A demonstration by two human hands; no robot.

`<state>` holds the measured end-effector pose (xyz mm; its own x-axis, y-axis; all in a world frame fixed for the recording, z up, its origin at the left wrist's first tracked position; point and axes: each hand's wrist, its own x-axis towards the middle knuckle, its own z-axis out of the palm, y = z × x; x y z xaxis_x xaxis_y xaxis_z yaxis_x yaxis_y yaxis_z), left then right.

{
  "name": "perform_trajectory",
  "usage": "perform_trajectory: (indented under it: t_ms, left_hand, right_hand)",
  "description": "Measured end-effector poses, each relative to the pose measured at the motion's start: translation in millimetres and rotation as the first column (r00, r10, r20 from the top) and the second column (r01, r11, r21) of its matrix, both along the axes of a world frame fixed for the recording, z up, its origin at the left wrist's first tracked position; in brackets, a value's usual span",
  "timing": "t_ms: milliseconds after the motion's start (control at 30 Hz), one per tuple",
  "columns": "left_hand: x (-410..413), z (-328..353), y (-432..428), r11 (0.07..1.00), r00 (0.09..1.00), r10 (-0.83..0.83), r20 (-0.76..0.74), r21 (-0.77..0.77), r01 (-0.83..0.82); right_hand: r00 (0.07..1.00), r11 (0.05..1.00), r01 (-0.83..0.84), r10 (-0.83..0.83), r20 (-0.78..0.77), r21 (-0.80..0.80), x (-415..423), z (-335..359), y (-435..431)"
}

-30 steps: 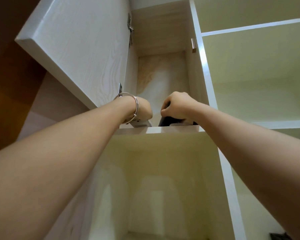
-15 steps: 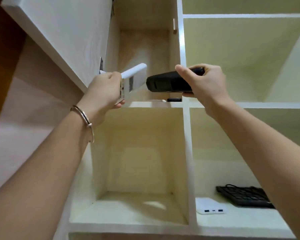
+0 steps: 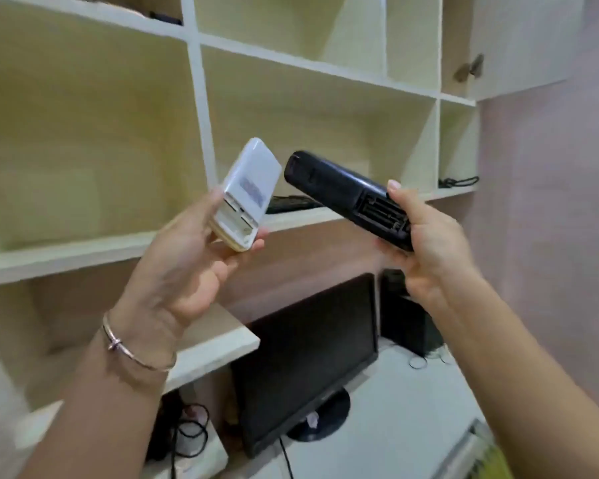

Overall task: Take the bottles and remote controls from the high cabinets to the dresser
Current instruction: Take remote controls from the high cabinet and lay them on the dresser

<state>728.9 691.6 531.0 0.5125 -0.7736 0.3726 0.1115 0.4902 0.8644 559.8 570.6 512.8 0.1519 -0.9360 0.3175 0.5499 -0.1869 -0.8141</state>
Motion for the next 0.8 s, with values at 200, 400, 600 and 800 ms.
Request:
perform_trajectory:
  t_ms: [200,400,600,800]
  left_hand:
    - [-97.2,-142.9,-32.6,0.772,0.858,-0.496,-0.134,0.384,0.506]
    - [-204.1,-269.2,-12.6,0.385,0.69,-0.649,-0.321,0.644,0.661]
    - [-289.4,-359.4,0.8,0.091,0.593,-0.729,-0.342,0.81,0.579]
    - [-417.2,-401.8,10.3,0.016,0.415,-0.896,-0.16,0.921,0.389]
  right_hand:
    - [0.962,0.882,0.269,-0.232,-0.14,0.388,-138.2,-147.7,46.0]
    - [0.912,0.651,0.361,-0.395,-0.108,0.668,-262.4,-266.4,136.1]
    - [0.838,0.367,0.386,-0.524,-0.155,0.846,-366.8,-353.5,240.8]
    - [0.764,0.105,0.515,-0.506,-0.4,0.851,-457.6,-404.3,295.0]
